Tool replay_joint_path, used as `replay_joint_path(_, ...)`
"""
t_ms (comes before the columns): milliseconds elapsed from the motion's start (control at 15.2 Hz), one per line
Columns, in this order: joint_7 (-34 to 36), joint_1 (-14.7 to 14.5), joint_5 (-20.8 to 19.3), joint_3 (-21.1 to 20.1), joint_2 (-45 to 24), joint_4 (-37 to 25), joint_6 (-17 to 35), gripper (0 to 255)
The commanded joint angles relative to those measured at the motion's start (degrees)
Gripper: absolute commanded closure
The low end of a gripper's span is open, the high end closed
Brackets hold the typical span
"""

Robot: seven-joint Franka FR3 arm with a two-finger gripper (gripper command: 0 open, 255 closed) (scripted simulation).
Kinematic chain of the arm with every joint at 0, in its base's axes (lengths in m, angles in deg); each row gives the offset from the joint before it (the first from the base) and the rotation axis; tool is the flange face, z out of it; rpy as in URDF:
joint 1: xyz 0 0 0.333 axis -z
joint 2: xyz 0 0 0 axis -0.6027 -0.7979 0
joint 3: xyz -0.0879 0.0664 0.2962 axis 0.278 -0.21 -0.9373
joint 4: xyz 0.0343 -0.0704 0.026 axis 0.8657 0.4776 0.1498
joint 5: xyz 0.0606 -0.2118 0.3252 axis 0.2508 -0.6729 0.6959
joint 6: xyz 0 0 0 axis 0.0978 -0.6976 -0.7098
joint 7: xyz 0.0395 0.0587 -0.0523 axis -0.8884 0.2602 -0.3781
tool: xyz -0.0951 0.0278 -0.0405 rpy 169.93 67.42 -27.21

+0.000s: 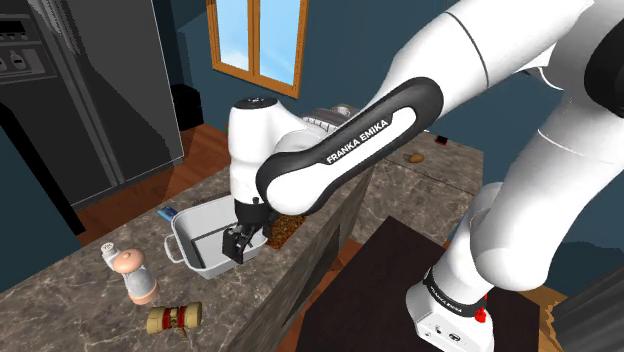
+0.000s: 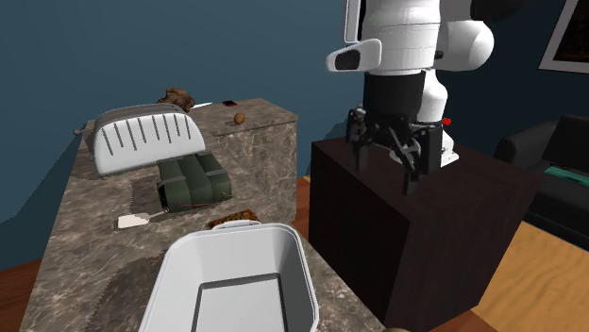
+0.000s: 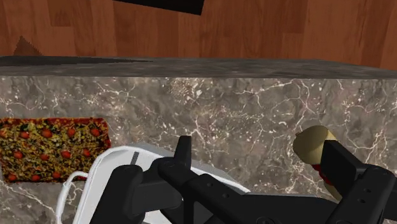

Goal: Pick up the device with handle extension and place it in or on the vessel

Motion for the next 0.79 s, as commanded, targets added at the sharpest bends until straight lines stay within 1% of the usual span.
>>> replay_joint_path(0,3.12,-0.66,-3.18,-0.67,-4.54,-2.26,2.04,0)
replay_joint_path(198,8.18,-2.7,-8.64,-0.55,-11.75,-6.55,4.31,0)
replay_joint_path(396,12.69,-5.74,-13.67,0.71,-18.77,-11.53,5.65,0)
replay_joint_path(726,18.15,-11.59,-19.87,3.69,-29.97,-21.29,6.23,0)
